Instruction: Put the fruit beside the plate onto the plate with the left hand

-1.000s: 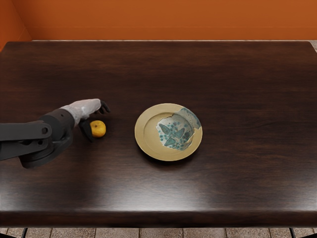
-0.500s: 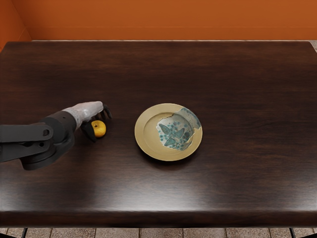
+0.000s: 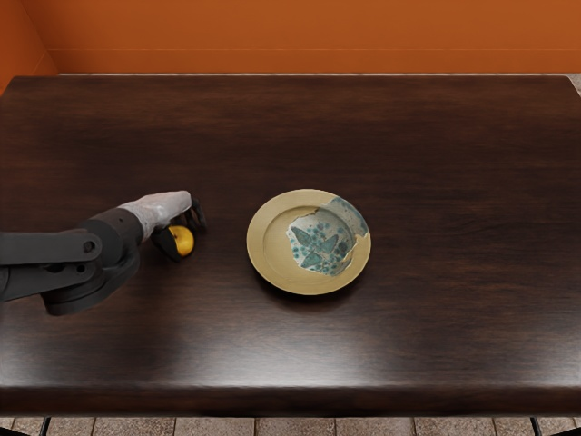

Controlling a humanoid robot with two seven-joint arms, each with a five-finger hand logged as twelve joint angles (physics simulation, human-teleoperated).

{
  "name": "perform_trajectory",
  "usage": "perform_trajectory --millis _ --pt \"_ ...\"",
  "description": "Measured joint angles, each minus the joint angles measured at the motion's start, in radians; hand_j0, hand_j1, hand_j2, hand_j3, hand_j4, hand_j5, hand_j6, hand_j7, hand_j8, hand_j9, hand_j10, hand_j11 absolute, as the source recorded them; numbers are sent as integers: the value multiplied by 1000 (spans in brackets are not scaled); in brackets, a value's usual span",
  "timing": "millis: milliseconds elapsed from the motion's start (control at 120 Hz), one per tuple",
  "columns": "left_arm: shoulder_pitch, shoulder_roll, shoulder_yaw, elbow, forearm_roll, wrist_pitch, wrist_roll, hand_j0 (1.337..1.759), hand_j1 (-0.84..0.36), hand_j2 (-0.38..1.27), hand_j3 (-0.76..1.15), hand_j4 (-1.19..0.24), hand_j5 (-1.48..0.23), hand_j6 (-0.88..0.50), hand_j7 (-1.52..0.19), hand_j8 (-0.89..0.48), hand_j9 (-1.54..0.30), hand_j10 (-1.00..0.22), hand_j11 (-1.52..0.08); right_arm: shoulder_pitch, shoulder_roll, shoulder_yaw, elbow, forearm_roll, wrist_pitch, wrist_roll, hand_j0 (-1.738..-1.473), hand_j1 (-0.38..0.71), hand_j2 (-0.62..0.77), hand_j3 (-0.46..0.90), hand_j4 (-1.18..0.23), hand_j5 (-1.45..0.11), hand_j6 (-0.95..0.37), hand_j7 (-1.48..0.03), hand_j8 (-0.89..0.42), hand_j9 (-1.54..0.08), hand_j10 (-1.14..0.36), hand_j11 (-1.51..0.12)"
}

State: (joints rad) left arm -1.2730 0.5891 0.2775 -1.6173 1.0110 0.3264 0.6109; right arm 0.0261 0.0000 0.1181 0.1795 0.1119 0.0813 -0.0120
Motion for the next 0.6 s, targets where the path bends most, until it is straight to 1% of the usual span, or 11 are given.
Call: perform_trajectory --millis 92,392,600 --pt "-2 0 0 1 -4 -1 0 1658 -245 149 0 -522 -656 -523 -656 -516 -669 -515 -668 0 0 0 0 0 0 0 -1658 -310 -7 0 -33 -43 -33 -43 -33 -43 -33 -43" --pt "-2 3 0 3 -18 -4 0 1656 -286 264 0 -605 -736 -513 -757 -487 -771 -586 -770 0 0 0 0 0 0 0 -1658 -310 -7 0 -33 -43 -33 -43 -33 -43 -33 -43" --pt "-1 2 -1 3 -26 -6 1 1653 -291 269 0 -663 -767 -492 -808 -468 -835 -608 -836 0 0 0 0 0 0 1 -1658 -310 -7 0 -33 -43 -33 -43 -33 -43 -33 -43"
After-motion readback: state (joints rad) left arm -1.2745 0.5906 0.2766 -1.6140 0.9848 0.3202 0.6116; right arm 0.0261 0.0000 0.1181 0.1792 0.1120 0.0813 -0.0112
